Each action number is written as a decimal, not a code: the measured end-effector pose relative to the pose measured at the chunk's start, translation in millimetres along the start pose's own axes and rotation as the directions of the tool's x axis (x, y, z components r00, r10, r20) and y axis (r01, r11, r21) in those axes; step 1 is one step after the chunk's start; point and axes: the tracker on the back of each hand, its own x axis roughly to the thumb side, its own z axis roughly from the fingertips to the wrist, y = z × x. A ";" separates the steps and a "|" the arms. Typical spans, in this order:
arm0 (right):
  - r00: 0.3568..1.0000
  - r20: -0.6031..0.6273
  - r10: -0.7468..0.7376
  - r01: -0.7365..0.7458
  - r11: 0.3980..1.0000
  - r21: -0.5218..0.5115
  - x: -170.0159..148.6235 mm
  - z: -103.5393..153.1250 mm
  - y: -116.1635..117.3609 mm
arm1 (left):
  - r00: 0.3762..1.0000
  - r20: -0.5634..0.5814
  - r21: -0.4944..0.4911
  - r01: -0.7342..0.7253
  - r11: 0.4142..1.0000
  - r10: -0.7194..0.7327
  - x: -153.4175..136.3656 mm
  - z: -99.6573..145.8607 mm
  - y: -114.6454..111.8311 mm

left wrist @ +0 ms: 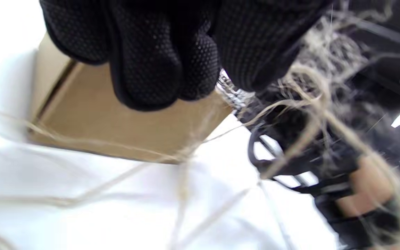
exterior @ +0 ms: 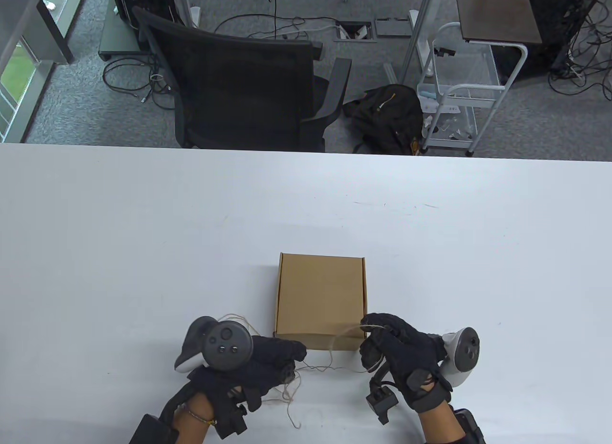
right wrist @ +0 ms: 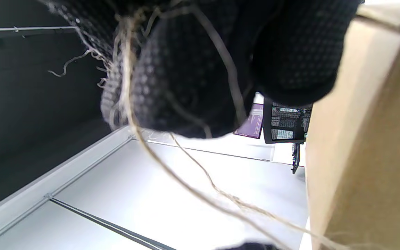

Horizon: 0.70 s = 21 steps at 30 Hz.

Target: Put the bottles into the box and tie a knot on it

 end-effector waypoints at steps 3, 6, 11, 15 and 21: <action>1.000 -0.004 0.008 -0.008 1.000 0.023 -0.3 -0.3 3.4 | 0.982 0.005 0.045 0.187 0.981 -0.187 10.2 0.2 -1.4; 0.999 0.000 0.040 -0.040 0.999 0.033 0.0 -0.4 5.9 | 0.980 0.031 0.131 0.191 0.973 -0.197 14.4 4.6 1.7; 0.998 -0.007 0.067 -0.066 0.997 0.040 -1.6 -0.1 8.9 | 0.981 0.086 0.128 0.161 0.979 -0.172 22.0 5.2 -0.5; 0.997 -0.003 0.077 -0.077 0.996 0.055 -1.0 0.1 11.0 | 0.980 0.122 0.088 0.148 0.985 -0.158 28.8 2.9 -4.1; 0.997 0.010 0.077 -0.077 0.995 0.066 0.4 0.4 12.8 | 0.995 0.100 0.255 -0.003 0.967 -0.023 13.8 10.9 7.6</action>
